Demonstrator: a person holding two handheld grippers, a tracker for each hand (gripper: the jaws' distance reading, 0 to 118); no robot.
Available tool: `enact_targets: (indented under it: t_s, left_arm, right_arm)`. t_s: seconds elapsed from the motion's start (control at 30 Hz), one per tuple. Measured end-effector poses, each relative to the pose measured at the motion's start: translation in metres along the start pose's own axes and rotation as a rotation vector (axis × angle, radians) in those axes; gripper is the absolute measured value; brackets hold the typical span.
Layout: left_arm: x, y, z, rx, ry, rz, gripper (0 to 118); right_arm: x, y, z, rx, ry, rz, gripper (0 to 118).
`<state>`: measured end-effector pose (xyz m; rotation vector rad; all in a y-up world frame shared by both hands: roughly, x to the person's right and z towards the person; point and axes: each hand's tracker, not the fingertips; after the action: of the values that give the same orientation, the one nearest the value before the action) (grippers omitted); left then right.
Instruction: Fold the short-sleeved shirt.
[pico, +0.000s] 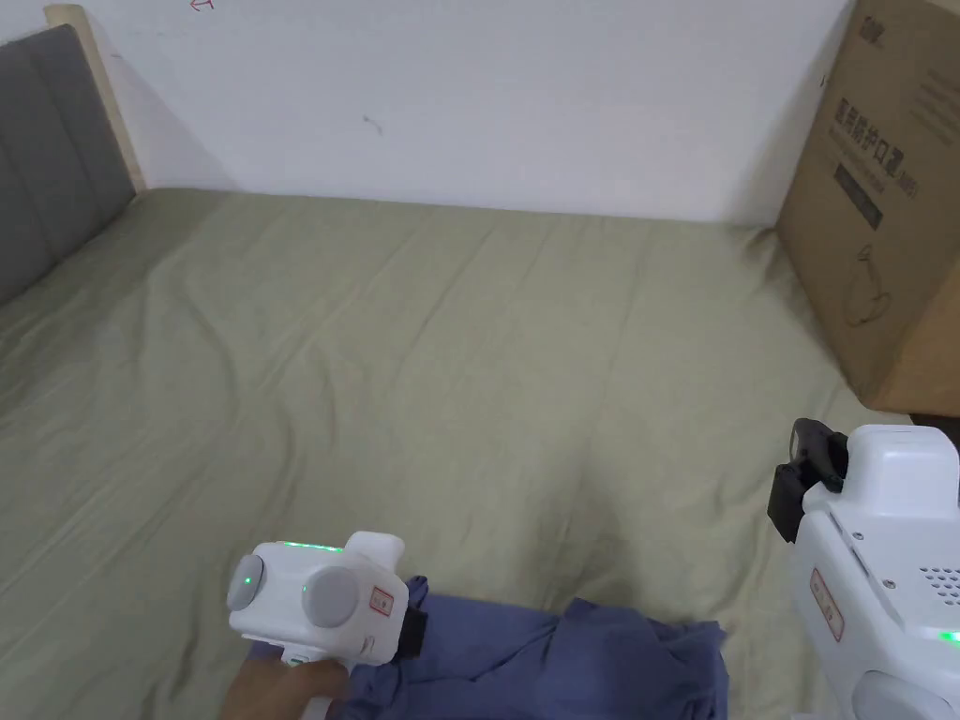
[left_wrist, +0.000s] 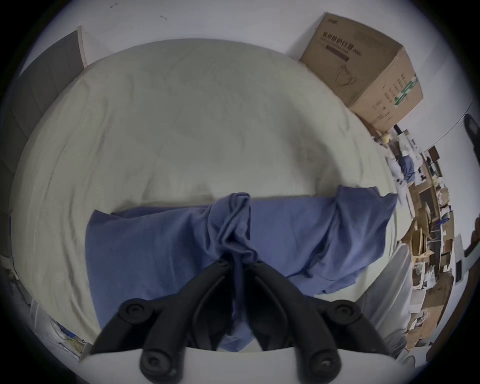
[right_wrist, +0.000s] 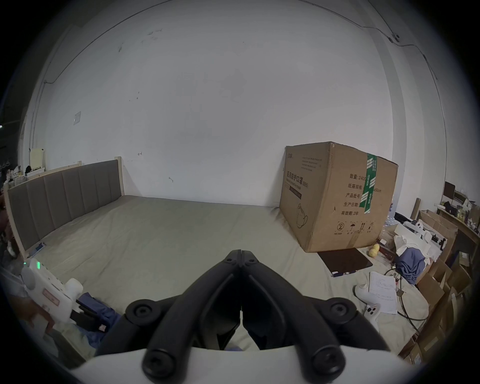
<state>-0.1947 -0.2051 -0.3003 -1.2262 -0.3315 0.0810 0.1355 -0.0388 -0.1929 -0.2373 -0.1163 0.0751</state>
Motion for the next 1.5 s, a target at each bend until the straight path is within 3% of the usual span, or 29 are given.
enact_targets:
  t_s: [0.1, 0.13, 0.27, 0.37, 0.5, 0.57, 0.67, 0.7, 0.87, 1.1, 1.27, 1.5]
  left_arm:
    - [-0.001, -0.006, 0.0, -0.007, -0.081, 0.045, 96]
    - [0.004, -0.003, 0.005, -0.006, -0.113, 0.059, 106]
    - [0.0, -0.001, 0.036, 0.098, -0.198, 0.108, 106]
    - [-0.013, -0.004, 0.068, 0.252, -0.185, 0.132, 106]
    - [-0.032, -0.01, 0.109, 0.449, -0.066, 0.111, 102]
    - [-0.045, -0.013, 0.12, 0.511, -0.036, 0.087, 89]
    - [-0.056, -0.02, 0.125, 0.564, -0.007, 0.094, 14]
    - [-0.057, -0.025, 0.123, 0.587, 0.001, 0.091, 0]
    - [-0.058, -0.03, 0.092, 0.496, 0.001, 0.096, 0]
    - [-0.014, -0.04, 0.028, 0.351, 0.034, -0.064, 0]
    - [0.008, -0.045, -0.012, 0.276, 0.022, -0.097, 0]
    - [0.018, -0.055, -0.034, 0.267, 0.05, -0.056, 0]
  right_arm:
    - [0.005, -0.002, 0.002, -0.003, -0.009, 0.001, 0]
    - [0.007, -0.002, 0.002, -0.003, -0.012, -0.003, 0]
    - [0.01, -0.003, 0.001, -0.011, -0.019, -0.016, 0]
    - [0.009, -0.001, 0.001, -0.011, -0.017, -0.016, 0]
    - [0.007, 0.001, 0.0, -0.005, -0.01, -0.014, 0]
    - [0.006, 0.001, 0.0, -0.003, -0.006, -0.015, 0]
    - [0.005, 0.001, -0.001, -0.003, -0.002, -0.019, 0]
    - [0.004, 0.001, -0.001, -0.002, 0.0, -0.023, 0]
    - [0.002, 0.0, -0.002, -0.007, 0.005, -0.024, 0]
    - [0.005, -0.004, -0.002, -0.02, 0.005, -0.032, 0]
    - [0.01, -0.007, -0.002, -0.036, -0.008, -0.028, 0]
    - [0.016, -0.009, 0.001, -0.047, -0.024, -0.023, 0]
